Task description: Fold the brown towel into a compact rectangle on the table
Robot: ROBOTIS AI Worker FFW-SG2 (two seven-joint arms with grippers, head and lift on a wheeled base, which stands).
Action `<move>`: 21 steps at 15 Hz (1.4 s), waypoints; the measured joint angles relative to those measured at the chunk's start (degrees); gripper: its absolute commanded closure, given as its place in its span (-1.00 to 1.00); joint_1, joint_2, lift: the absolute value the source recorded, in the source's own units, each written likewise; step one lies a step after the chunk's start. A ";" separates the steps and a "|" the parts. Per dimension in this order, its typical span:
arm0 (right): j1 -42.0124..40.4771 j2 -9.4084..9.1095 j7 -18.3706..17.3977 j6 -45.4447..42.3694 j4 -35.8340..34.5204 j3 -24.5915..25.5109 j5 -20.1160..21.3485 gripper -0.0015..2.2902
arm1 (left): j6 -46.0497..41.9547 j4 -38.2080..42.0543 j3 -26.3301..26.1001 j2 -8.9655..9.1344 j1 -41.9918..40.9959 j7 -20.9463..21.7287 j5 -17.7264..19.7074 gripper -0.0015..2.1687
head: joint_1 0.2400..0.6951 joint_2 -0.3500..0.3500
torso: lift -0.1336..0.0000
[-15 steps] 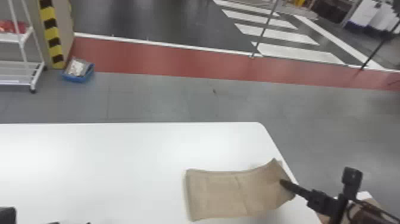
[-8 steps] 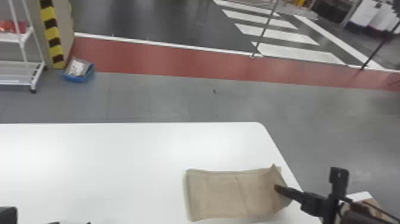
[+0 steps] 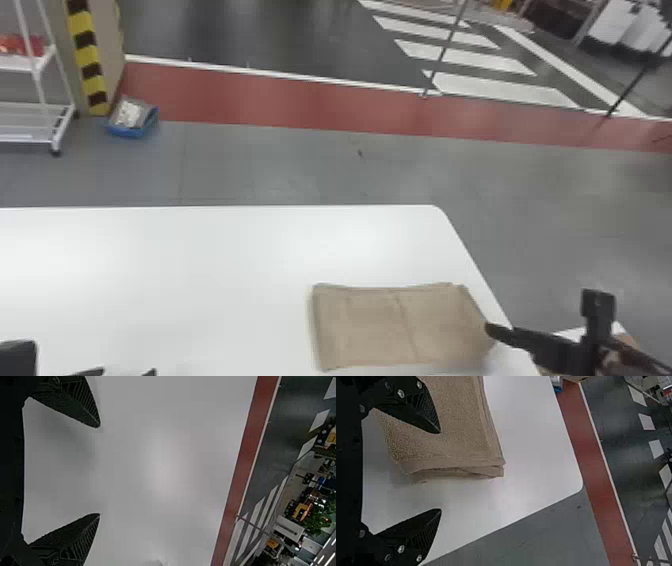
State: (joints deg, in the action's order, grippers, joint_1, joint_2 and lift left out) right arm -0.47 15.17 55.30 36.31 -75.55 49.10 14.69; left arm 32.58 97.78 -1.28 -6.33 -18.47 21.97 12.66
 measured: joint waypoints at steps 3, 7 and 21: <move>1.04 1.33 -2.75 -3.48 4.19 -1.06 0.97 -0.90 | 0.05 -0.09 -0.04 -0.02 0.32 0.00 0.00 -0.92 | 1.00 -1.00 | 1.00; 2.98 1.26 -5.94 -7.04 8.08 -4.70 3.01 -0.90 | 0.07 -0.33 0.19 -0.12 0.45 0.15 -0.02 -0.92 | 1.00 -1.00 | 1.00; 2.72 -0.46 -4.71 -8.88 9.49 -5.89 0.40 0.57 | -0.28 -0.74 1.34 -0.33 -0.36 0.80 0.44 -0.92 | 1.00 -1.00 | 1.00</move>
State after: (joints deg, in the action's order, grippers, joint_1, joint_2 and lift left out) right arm 2.25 14.71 50.60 27.43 -66.06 43.21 15.09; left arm 32.30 97.04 0.06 -6.66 -18.83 22.77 13.09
